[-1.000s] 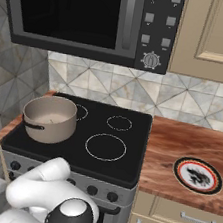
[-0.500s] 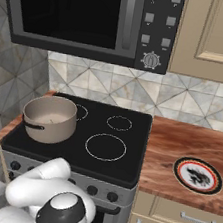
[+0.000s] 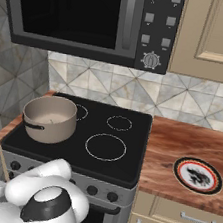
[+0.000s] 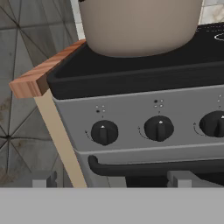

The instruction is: Retrieve the frozen meat and place it in the pot on a burner. Then turn the burner on.

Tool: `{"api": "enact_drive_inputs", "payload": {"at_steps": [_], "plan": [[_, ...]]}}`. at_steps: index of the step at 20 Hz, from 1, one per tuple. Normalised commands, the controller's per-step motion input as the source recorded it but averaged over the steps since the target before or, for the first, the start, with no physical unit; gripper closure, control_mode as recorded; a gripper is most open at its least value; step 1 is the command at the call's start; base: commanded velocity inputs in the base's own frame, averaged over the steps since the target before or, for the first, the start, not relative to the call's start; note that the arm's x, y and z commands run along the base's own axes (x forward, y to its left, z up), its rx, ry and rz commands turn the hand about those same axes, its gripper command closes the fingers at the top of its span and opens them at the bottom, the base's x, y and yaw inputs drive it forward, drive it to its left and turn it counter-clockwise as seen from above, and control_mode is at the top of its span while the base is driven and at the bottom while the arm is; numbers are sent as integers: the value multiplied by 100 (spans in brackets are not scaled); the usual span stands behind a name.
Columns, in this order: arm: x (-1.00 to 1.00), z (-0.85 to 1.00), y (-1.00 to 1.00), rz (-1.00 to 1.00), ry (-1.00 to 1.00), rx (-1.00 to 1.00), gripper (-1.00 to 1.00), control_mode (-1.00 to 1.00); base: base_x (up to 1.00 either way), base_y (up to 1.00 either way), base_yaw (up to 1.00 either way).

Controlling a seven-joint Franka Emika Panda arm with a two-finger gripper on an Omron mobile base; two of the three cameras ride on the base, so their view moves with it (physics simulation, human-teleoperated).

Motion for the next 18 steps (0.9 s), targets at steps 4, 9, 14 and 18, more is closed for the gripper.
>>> {"api": "enact_drive_inputs", "payload": {"at_steps": [4, 9, 14, 18], "plan": [[17, 0, 2, 0, -4, 0, -100, -100, 0, 0, 0], [13, 0, 6, 0, -5, 0, -100, -100, 0, 0, 0], [12, -2, 6, 0, -6, 0, -100, -100, 0, 0, 0], [12, -1, 1, 0, -5, 0, -100, -100, 0, 0, 0]]}}
